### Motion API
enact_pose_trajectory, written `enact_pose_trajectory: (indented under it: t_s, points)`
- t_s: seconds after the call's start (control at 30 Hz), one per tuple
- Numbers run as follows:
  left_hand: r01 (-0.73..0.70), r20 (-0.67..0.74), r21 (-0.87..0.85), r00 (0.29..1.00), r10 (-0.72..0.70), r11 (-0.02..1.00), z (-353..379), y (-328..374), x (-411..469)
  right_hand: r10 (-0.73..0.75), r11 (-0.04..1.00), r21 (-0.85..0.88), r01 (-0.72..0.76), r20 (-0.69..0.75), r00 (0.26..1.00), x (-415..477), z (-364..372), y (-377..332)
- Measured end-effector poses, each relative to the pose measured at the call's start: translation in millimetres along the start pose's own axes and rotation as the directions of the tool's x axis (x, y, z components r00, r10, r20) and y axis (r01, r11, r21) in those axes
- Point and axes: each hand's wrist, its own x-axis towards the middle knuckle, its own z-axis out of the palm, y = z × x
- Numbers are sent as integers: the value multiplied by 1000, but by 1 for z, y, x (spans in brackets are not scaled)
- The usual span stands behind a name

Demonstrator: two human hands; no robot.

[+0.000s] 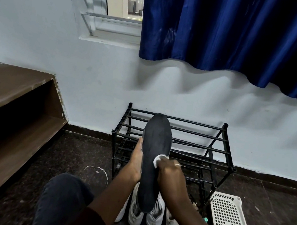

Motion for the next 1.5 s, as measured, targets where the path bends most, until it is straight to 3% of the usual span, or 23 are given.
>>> enact_pose_trajectory:
  t_s: [0.13, 0.2, 0.23, 0.27, 0.3, 0.33, 0.37, 0.43, 0.53, 0.6, 0.63, 0.7, 0.73, 0.77, 0.8, 0.9, 1.0, 1.2, 1.3, 1.4, 1.5]
  points:
    - [27, 36, -12, 999, -27, 1000, 1, 0, -1, 164, 983, 98, -155, -93, 982, 26, -24, 9]
    - [59, 95, -40, 994, -55, 997, -2, 3, -5, 411, 855, 394, -336, -120, 904, 38, -38, 23]
    - [85, 129, -54, 989, -77, 995, -3, 5, -9, 565, 657, 621, -426, -33, 824, 44, -44, 31]
    - [110, 155, -67, 983, -99, 992, -7, 5, -10, 656, 346, 818, -460, 140, 742, 50, -52, 38]
    - [130, 171, -81, 979, -114, 988, -9, 5, -11, 653, -3, 904, -428, 326, 684, 55, -57, 43]
    - [142, 179, -97, 976, -123, 985, -13, 3, -11, 591, -276, 883, -380, 468, 657, 57, -61, 47]
    - [150, 184, -111, 975, -128, 982, -15, 1, -12, 524, -427, 829, -361, 553, 649, 58, -63, 49]
    - [156, 193, -128, 973, -130, 979, -17, -2, -14, 437, -511, 767, -389, 621, 650, 58, -64, 49]
    - [181, 218, -118, 964, -153, 976, -16, -7, -18, 399, -424, 780, -460, 617, 678, 58, -58, 45]
    - [197, 225, -93, 959, -172, 976, -16, -12, -18, 400, -279, 833, -477, 553, 731, 64, -53, 43]
    - [205, 224, -80, 957, -182, 976, -16, -15, -17, 400, -124, 868, -481, 488, 776, 68, -51, 42]
    - [210, 228, -55, 954, -193, 976, -15, -19, -17, 384, 436, 791, -430, 268, 883, 79, -47, 38]
    - [201, 226, -50, 956, -185, 978, -14, -21, -16, 339, 703, 625, -338, 123, 933, 85, -44, 36]
    - [187, 217, -48, 961, -172, 981, -11, -23, -17, 257, 862, 452, -230, 2, 967, 91, -41, 33]
    - [157, 208, -44, 967, -145, 987, -10, -24, -16, 167, 933, 330, -142, -49, 985, 95, -37, 29]
    - [42, 133, -20, 990, -39, 999, -3, -18, -14, 47, 989, 143, -48, 14, 999, 94, -23, 16]
    - [-15, 97, -2, 995, 15, 1000, -6, -11, -4, -3, 988, 157, -3, 35, 999, 63, -7, 2]
    - [70, 148, -26, 987, -65, 997, -19, -14, -9, -167, 960, 239, 149, 56, 984, -31, 1, -11]
    - [66, 128, -5, 990, -65, 998, -21, -17, -11, -222, 965, 154, 211, 61, 973, -31, -5, -8]
    - [2, 76, 7, 997, -3, 1000, -13, -23, -11, -125, 992, 7, 125, 26, 992, 9, -13, 0]
    - [50, 51, 59, 997, -53, 997, -10, -27, -16, 47, 999, -23, -47, 16, 999, 62, -16, 17]
